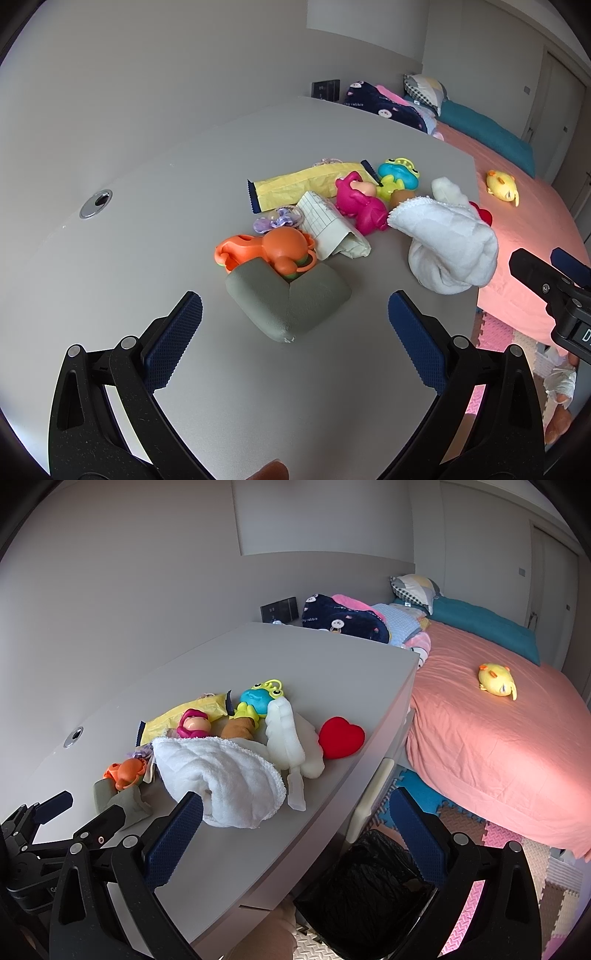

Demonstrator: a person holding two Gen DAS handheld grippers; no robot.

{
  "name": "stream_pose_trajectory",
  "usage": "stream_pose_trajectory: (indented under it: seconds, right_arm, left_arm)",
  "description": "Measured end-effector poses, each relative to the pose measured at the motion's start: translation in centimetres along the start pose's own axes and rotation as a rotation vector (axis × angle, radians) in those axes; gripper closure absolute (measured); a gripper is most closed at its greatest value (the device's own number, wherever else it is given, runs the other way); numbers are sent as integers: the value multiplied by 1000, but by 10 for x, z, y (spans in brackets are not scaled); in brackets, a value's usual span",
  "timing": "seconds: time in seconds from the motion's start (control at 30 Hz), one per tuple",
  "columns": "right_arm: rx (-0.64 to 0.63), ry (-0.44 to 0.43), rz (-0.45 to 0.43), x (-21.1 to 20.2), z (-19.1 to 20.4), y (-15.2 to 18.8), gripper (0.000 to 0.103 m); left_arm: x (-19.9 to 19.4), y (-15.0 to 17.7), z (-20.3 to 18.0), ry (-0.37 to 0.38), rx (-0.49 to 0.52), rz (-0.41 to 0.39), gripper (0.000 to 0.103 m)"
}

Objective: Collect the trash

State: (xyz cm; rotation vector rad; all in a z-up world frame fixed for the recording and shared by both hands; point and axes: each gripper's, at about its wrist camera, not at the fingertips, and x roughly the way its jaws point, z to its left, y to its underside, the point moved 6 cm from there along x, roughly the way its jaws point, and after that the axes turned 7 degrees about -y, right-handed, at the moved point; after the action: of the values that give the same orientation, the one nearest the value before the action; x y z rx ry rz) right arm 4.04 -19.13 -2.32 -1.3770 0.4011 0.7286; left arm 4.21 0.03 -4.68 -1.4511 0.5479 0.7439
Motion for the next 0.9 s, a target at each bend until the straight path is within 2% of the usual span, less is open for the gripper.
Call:
stream_pose_trajectory:
  seconds: [0.3,0.47,0.9]
  right_arm:
    - [1,-1,-1,-1,-1,0,3]
    - [1,-1,-1,-1,-1,0,2]
    - [1,-2,-1,-2,0,0,3]
  left_arm:
    - [-1,0,-10,26,43,13,6]
    - [-2,1,-10,47,31,11,6]
    - [-3,0,-8,46,16,6,6]
